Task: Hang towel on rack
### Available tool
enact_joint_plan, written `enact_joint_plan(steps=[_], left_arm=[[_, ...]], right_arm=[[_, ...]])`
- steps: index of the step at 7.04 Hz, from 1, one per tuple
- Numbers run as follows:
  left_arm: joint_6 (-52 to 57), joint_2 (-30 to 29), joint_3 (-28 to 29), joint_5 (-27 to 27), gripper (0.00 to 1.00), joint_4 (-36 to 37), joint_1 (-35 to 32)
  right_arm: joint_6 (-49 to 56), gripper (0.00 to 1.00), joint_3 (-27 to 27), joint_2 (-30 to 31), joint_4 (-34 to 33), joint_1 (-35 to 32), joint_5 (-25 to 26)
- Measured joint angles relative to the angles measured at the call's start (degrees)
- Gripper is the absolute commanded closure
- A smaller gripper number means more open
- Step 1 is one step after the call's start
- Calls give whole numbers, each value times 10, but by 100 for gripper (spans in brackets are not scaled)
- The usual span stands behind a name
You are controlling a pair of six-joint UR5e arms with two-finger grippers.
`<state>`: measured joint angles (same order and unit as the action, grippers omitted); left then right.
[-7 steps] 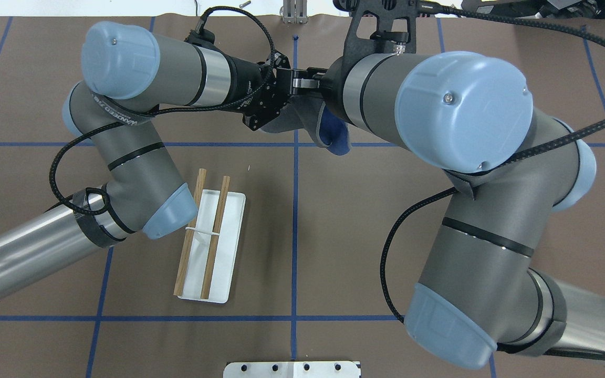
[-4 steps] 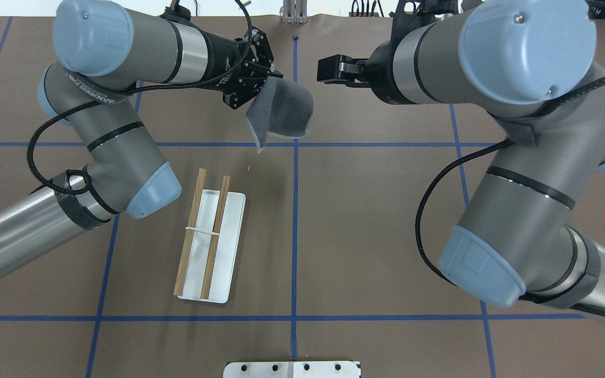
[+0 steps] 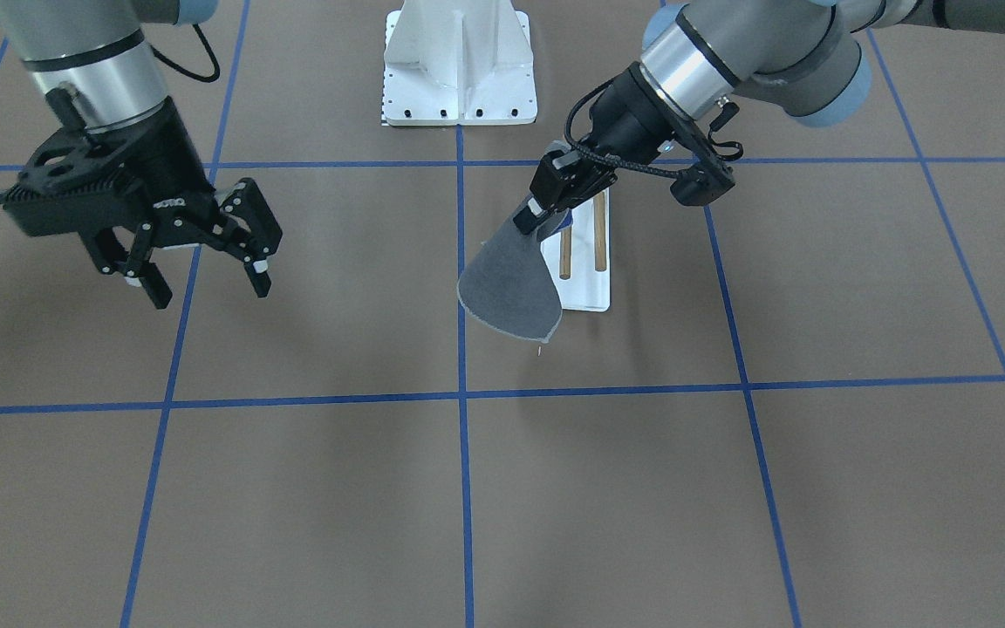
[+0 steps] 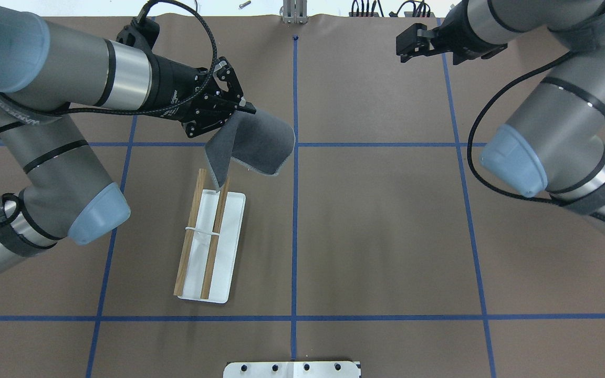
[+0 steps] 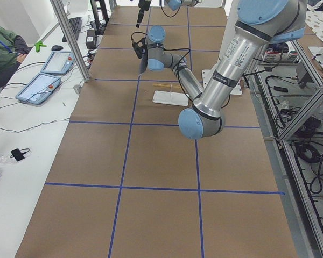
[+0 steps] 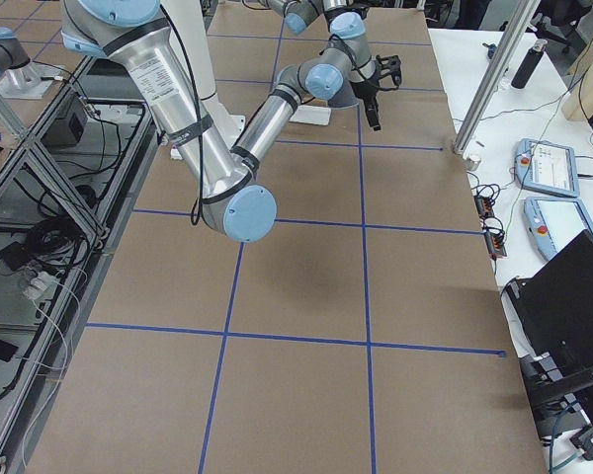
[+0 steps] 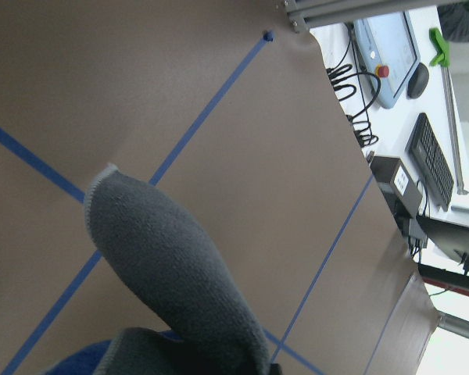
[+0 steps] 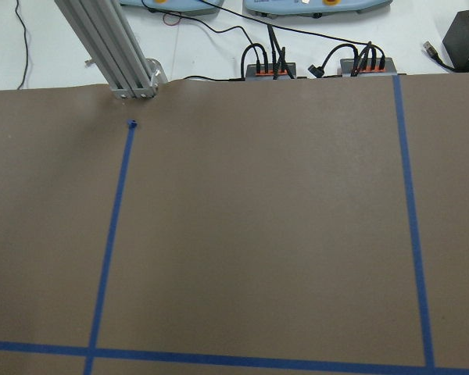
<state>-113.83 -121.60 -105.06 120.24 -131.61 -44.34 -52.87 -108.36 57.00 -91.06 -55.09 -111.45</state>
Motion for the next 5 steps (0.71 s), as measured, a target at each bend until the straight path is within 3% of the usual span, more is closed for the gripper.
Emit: enact_joint_plan(steps=[3,5], left_arm=[[151,69,-52,89,100,0,-1],[314,139,-56,107,100,0,5]], right_arm=[[183,0,113,8,-4,-96,-93],[331,0,153,47,-10,-156,-111]])
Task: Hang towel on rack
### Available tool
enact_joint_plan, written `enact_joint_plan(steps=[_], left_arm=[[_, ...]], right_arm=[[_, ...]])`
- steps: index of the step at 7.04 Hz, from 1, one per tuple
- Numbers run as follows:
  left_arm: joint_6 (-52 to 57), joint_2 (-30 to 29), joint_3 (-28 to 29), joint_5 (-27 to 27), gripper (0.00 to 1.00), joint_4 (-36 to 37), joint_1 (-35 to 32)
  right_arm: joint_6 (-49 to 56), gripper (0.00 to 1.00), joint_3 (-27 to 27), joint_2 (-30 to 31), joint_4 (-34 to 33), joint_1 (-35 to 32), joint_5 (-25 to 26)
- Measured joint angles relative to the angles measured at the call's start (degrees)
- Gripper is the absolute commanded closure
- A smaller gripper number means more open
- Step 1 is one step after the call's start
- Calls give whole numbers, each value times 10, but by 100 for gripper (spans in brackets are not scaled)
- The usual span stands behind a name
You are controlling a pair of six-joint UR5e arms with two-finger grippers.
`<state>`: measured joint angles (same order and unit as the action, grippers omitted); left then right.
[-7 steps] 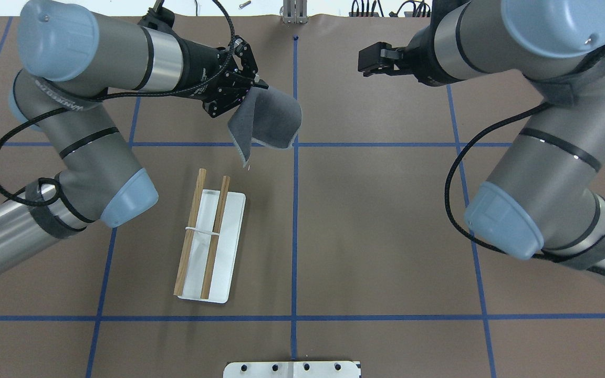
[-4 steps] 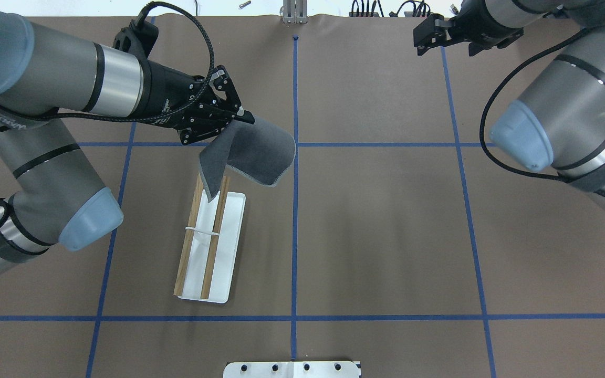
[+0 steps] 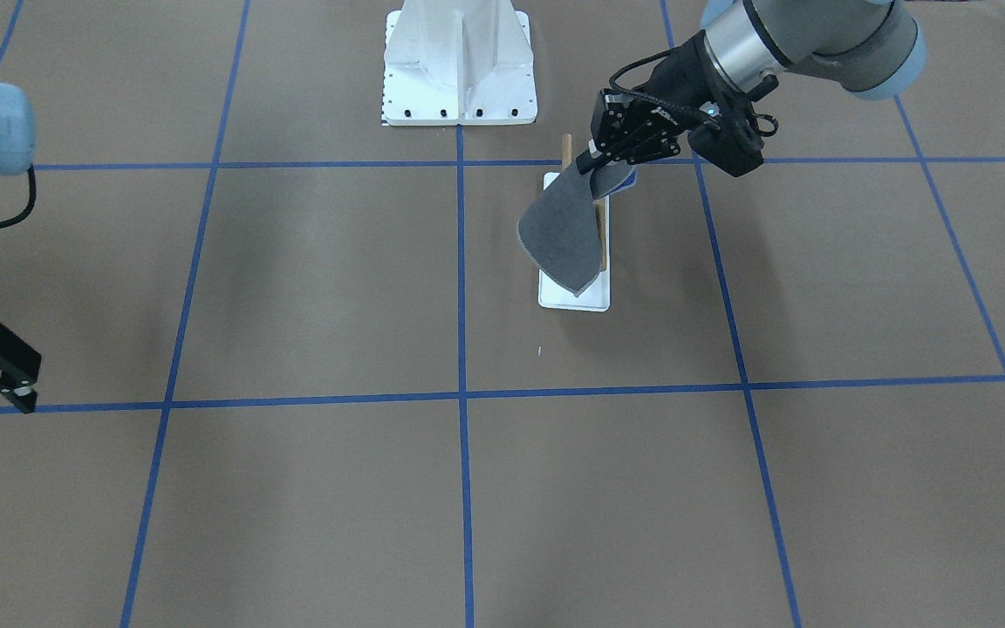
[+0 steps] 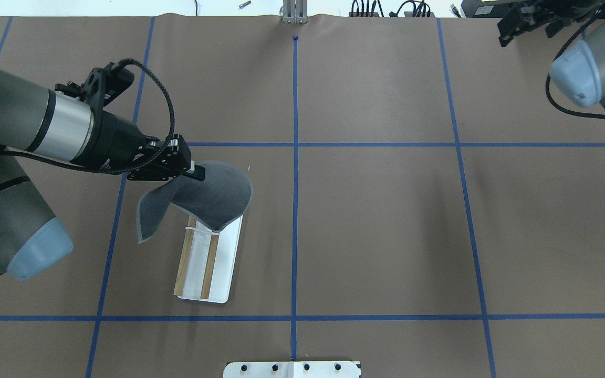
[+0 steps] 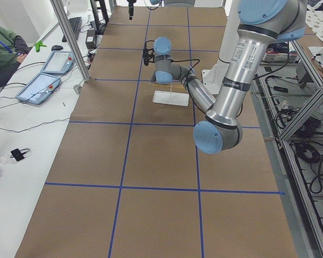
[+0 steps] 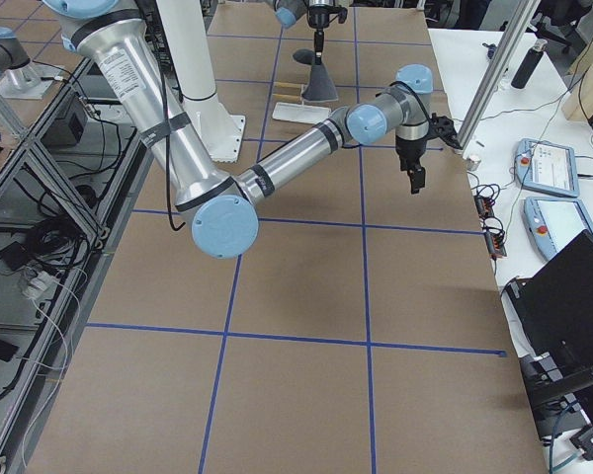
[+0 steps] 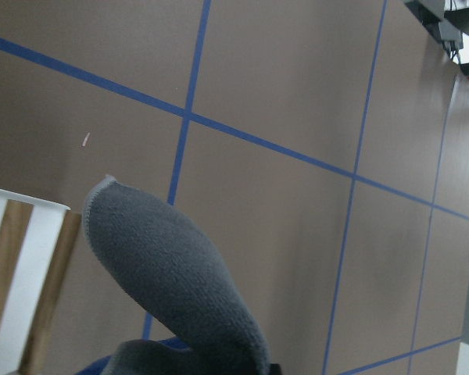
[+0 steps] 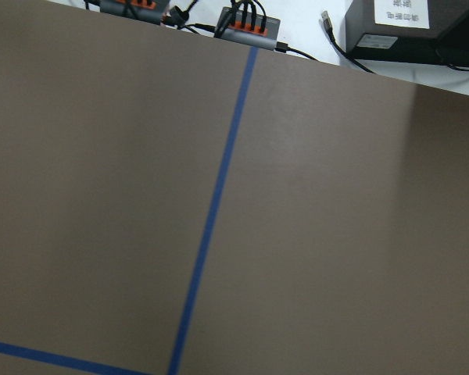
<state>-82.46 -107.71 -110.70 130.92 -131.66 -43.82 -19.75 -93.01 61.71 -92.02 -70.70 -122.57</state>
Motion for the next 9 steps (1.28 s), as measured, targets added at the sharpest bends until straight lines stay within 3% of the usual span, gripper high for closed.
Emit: enact_joint_plan(steps=[2,5,6,7,8,9], left_arm=[[101,25,6,-2,100,1,16],[147,27,26,-30,100,2,37],[153,25,36,-36,86,2,40],[155,23,42,-39,60,2,40],[156,21,46,-40,27,2,41],[165,20,50,-41,3,2,40]], right_arm=[[96,0,22,25,-3,-47,-10],[121,0,37,32,-4,-67,-13],[124,0,38,34,-3,-70,-13],[125,0,39,36,-3,-71,-13],[125,0,39,36,-3,-71,-15],[125,0,39,37,-3,-72,-15]])
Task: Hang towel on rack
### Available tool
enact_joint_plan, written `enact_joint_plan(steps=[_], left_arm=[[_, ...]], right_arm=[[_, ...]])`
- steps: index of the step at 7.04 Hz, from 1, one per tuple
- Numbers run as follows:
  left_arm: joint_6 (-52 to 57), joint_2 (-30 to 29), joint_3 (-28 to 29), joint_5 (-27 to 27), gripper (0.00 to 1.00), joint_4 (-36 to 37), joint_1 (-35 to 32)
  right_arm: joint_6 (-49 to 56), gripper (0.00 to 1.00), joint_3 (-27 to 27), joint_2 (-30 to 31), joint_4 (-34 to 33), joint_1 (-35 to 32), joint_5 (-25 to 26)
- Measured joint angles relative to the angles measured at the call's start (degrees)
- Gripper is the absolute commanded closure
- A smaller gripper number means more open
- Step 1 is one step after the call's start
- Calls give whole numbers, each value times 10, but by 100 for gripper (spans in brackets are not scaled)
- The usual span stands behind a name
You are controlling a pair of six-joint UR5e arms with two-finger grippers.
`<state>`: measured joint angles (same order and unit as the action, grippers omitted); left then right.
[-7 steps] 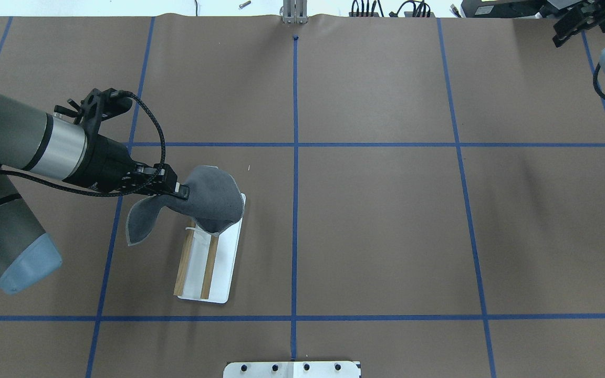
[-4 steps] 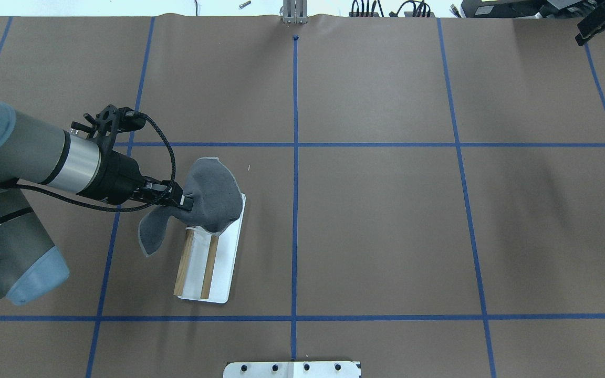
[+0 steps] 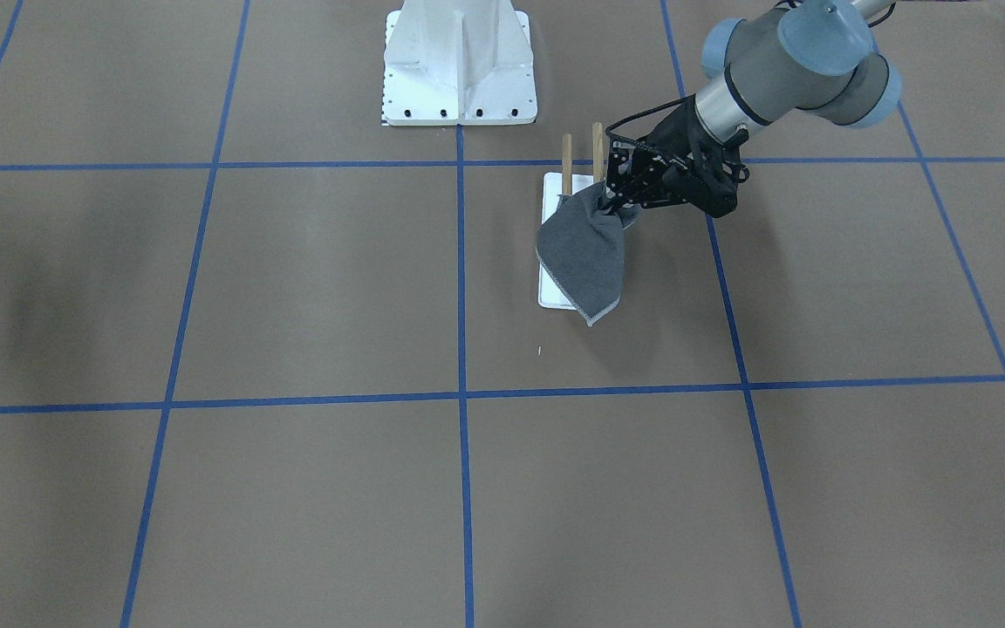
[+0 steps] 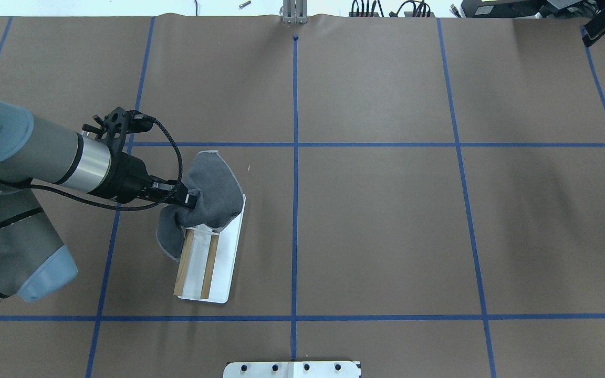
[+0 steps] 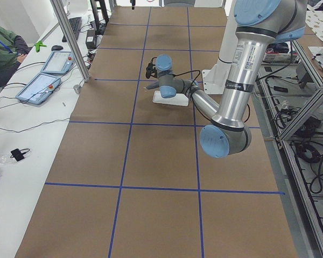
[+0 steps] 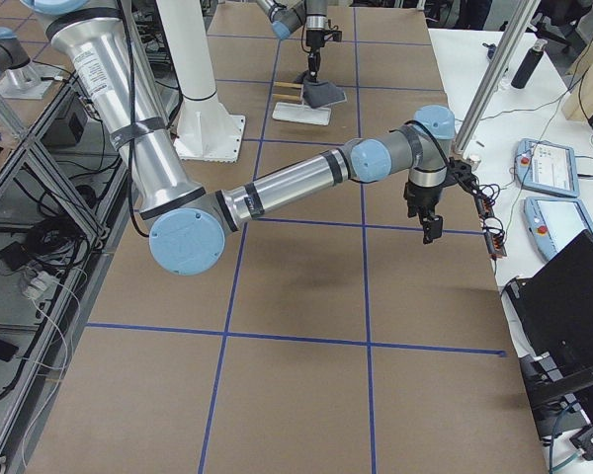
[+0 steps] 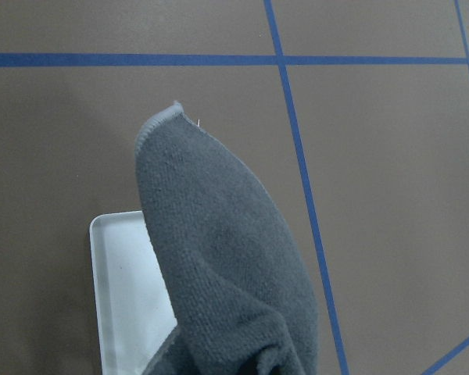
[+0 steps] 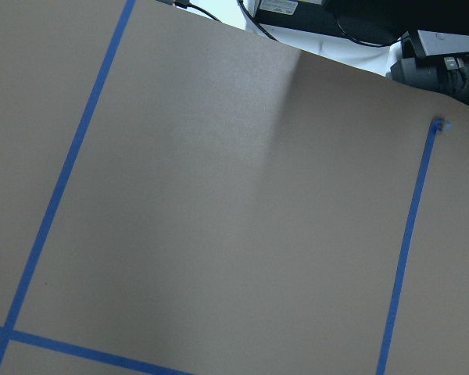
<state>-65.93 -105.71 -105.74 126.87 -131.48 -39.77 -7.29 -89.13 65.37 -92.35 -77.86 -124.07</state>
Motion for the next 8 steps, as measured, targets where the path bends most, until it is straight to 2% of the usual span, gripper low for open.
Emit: enact_joint_plan(steps=[3,8], left_arm=[[37,0,10,2,2,1,-19],[32,-19,9,5,2,21,-54]], right_arm=[[-1,0,0,0,0,0,0],[-1,0,0,2,0,-1,-22]])
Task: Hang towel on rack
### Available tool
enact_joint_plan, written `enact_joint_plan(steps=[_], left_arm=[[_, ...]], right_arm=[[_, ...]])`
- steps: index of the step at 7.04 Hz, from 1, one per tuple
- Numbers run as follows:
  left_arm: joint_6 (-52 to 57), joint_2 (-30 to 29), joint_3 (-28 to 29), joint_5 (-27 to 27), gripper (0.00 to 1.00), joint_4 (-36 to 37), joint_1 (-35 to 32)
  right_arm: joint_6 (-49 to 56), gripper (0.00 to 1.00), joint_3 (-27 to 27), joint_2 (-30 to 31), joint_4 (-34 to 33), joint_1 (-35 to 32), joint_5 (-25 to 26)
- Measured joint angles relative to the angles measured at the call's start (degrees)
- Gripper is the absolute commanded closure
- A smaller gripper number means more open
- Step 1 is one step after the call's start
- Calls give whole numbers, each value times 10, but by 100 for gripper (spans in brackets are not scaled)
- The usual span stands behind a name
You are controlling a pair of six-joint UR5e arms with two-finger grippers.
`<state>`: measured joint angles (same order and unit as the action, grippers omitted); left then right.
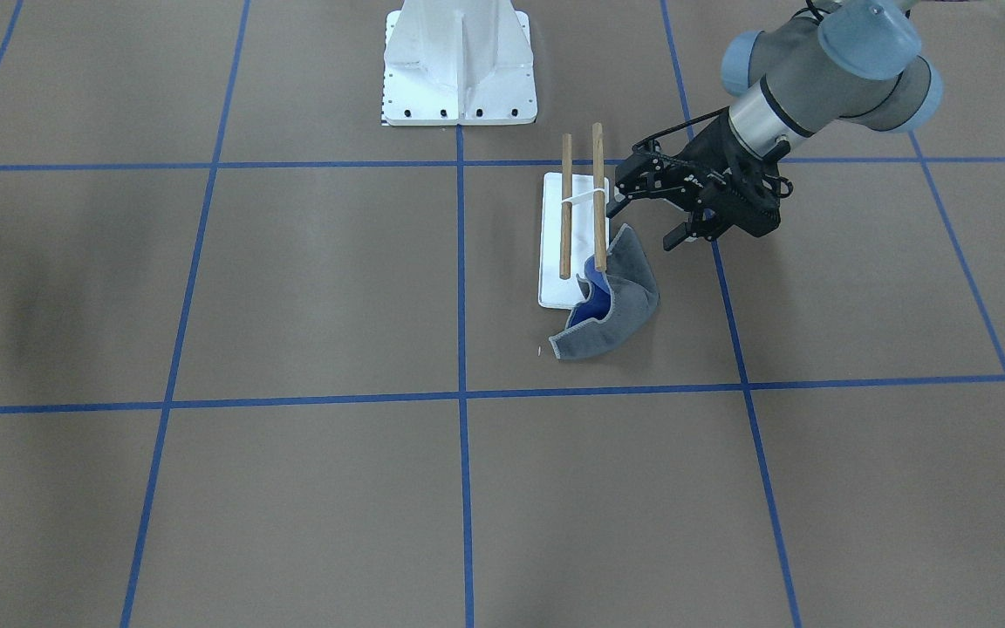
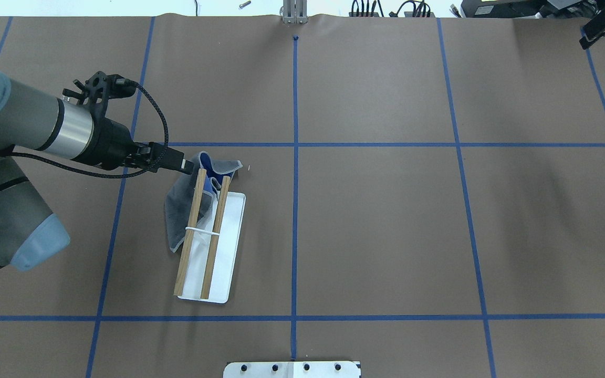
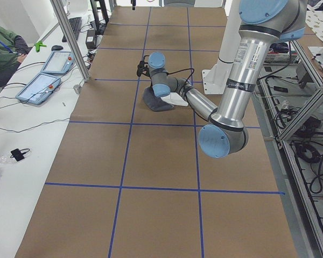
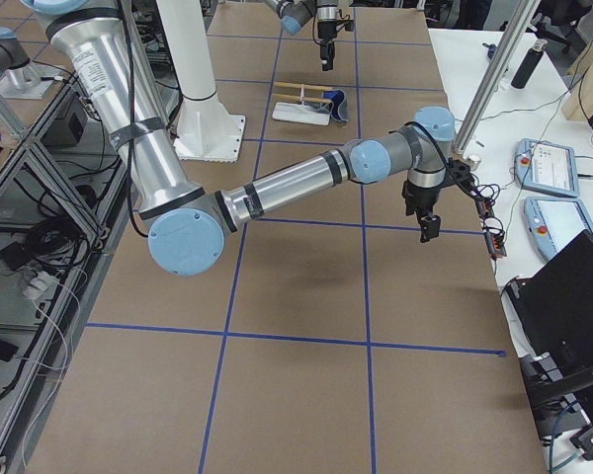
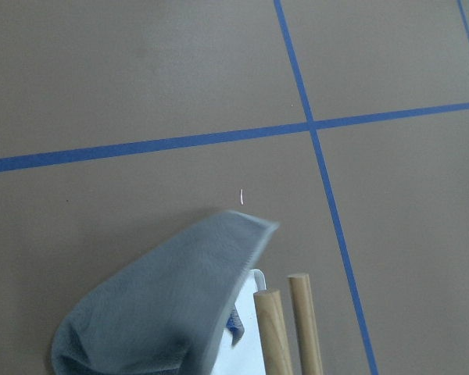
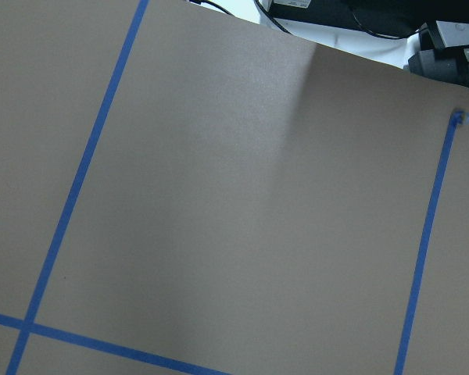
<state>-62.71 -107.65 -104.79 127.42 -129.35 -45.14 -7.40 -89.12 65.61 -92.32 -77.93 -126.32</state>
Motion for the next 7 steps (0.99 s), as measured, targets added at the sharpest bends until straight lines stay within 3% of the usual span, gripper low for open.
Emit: enact_joint_plan(steps=[2,4,7], left_arm=[[-1,-5,0,-1,2,10,0],[1,-27,6,-6,2,66,-3],[5,-106,91,-51,3,127,-4]], right_arm=[[-1,0,0,3,0,-1,-2],[-3,0,0,6,0,-1,-2],[-3,0,0,8,0,-1,-2]])
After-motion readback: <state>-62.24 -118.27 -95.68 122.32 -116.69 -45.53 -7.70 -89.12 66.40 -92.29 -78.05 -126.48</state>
